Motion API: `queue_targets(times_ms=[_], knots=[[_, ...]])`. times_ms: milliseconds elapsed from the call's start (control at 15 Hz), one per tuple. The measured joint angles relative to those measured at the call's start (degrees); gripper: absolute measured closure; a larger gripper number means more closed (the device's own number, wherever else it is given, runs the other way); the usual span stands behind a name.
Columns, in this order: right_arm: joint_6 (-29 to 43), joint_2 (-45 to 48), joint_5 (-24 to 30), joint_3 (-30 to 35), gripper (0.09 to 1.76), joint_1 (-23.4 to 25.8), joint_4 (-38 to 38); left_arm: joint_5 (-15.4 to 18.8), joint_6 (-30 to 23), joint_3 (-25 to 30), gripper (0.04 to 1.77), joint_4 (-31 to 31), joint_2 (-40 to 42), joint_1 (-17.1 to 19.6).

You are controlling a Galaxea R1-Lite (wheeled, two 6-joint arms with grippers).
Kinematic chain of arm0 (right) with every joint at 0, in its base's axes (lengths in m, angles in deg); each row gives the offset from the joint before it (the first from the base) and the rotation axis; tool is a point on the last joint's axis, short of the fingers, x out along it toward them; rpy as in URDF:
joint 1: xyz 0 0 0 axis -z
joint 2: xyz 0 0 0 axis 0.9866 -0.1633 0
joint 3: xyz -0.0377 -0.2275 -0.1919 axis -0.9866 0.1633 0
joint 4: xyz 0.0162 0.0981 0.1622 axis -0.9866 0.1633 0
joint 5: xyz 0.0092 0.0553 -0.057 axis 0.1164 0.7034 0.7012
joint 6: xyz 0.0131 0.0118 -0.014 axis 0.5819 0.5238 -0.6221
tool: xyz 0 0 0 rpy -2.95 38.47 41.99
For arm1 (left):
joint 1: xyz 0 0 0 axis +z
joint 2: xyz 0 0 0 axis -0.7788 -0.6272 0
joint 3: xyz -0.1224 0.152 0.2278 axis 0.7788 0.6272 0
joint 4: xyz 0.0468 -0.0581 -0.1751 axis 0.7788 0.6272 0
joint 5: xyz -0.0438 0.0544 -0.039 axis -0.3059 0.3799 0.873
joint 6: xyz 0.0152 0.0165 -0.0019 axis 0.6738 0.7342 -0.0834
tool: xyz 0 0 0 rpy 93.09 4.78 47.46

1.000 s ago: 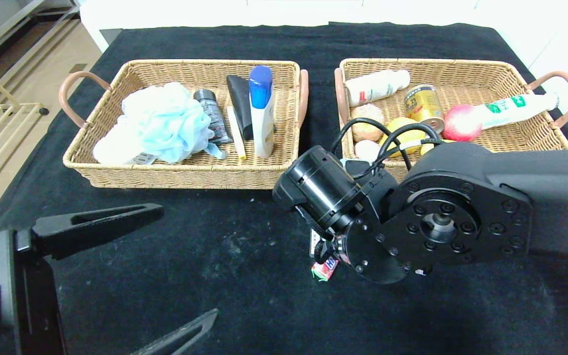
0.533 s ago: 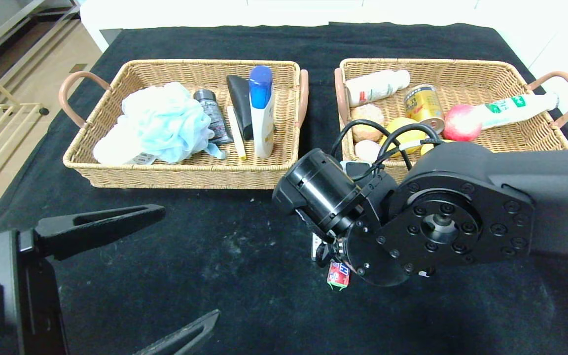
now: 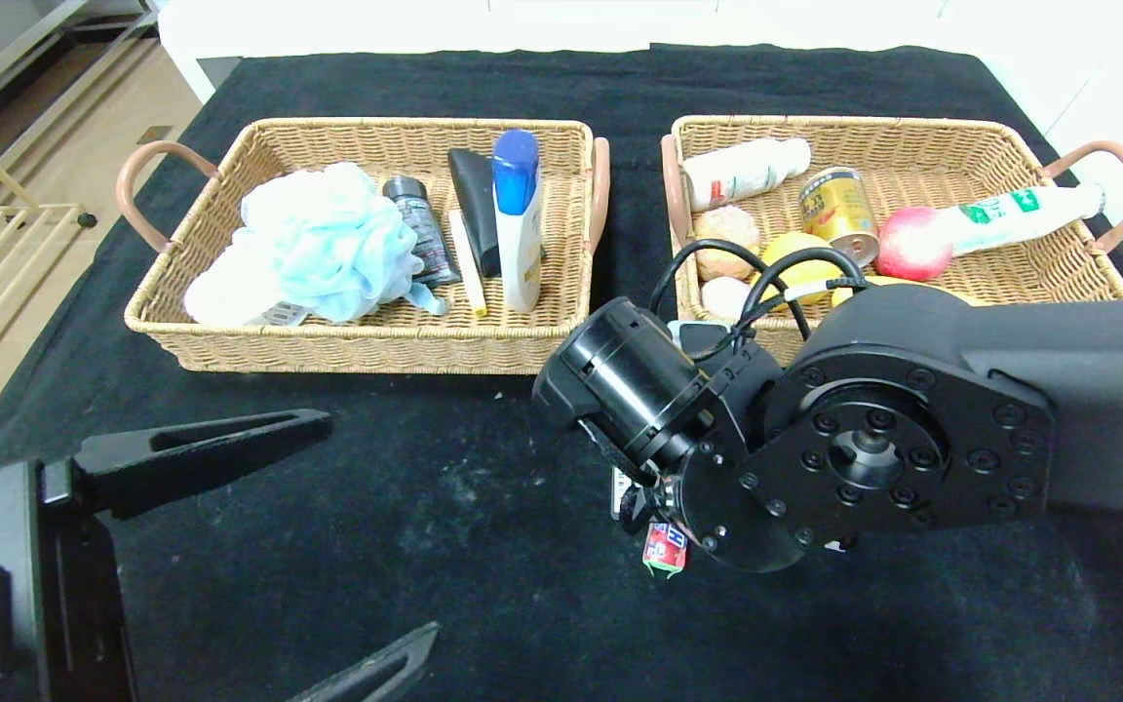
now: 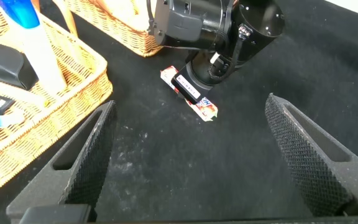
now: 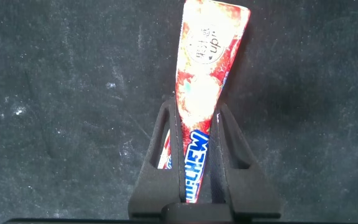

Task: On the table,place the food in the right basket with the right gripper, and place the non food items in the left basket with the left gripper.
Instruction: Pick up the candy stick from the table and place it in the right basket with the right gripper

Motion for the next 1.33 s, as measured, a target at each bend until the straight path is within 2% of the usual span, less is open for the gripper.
queue_targets(times_ms=[267,467,800,1067,1333], knots=[[-0.3,1.27,-0.29,-0.66,1.52,-0.04,2.23,-0.11,0.09,0.07,0.09,0.0,0.09,-0.15],[-1.9,3.91,-3.08,-1.07,1.52,0.24,6.07,-0.06,0.17,-0.04,0.09,0.0,0.24,-0.22],[-10.53,10.39,-3.15,-0.8,1.52,1.71,6.42,-0.06,0.11,-0.15,0.09,0.0,0.11,-0.17],[-18.51,14.67,-2.97,-1.13,1.52,5.84,5.77,-0.06,0.09,-0.11,0.09,-0.02,0.09,-0.2],[-23.8,16.18,-1.68,-4.57,1.52,10.61,5.62,-0.06,0.11,-0.09,0.09,0.0,0.02,-0.2]])
